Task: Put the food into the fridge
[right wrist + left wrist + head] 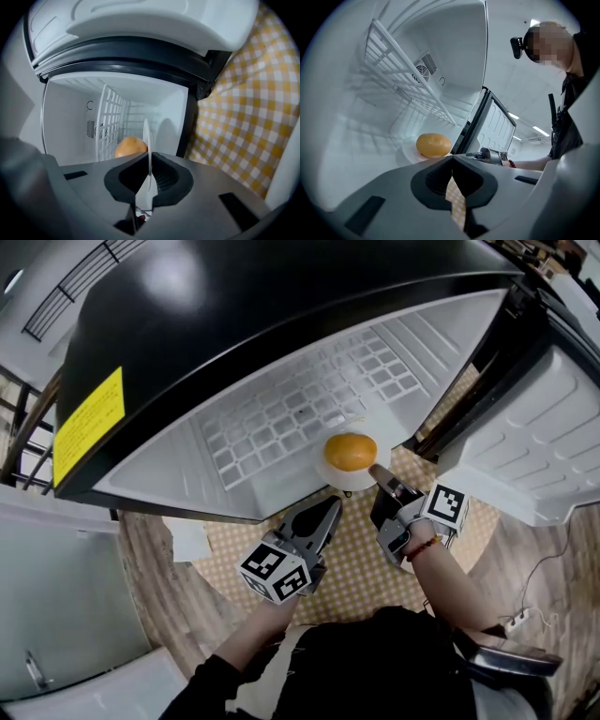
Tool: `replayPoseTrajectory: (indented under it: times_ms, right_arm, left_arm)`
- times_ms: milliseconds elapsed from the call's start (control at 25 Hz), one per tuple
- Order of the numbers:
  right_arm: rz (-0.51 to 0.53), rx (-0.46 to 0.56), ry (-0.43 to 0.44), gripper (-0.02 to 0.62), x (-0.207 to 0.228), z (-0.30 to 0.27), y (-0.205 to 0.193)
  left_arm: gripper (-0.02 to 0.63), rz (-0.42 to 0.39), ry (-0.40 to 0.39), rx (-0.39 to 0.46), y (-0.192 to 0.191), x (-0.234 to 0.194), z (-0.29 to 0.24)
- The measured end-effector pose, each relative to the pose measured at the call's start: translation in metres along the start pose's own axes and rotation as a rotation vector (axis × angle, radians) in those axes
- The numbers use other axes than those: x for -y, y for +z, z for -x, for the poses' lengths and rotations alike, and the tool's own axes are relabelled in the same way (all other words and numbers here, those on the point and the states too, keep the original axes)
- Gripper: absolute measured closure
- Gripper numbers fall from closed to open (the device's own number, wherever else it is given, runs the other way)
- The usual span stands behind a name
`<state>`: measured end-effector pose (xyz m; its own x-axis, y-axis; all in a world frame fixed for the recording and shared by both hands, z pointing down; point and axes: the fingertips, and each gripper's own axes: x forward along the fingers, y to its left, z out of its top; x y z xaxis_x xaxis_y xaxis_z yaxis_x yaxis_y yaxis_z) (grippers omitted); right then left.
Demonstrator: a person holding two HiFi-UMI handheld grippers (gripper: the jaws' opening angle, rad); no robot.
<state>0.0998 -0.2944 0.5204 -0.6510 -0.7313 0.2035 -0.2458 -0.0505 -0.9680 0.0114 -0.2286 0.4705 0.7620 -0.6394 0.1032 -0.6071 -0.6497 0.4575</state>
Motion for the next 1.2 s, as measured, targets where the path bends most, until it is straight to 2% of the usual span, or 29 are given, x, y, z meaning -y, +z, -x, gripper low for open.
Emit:
replayPoseTrajectory:
  times_ms: [280,480,840,1200]
  right_arm:
    - [-0.088,0.017,-0.057,0.571,0.009,-0.019,0.007]
    - [-0.074,0.020,-0.106,0.571,0.015,-0.031,0.008]
    - [-0.037,0.019,-0.121,0.572,0.012,-0.046,0.016]
    - [0.044,-0.005,-0.152,0.572,0.010,-0.064,0.022]
  left_arm:
    - [0.594,-0.047,-0.012,0.012,0.010,0.000,-0.006]
    - [0.594,-0.065,-0.001,0.018,0.011,0.002,-0.001]
    - [0.594,-0.046,-0.022,0.018,0.009,0.004,0.003]
    - [0.594,-0.040,-0.032,0.020,0.008,0.000,0.002]
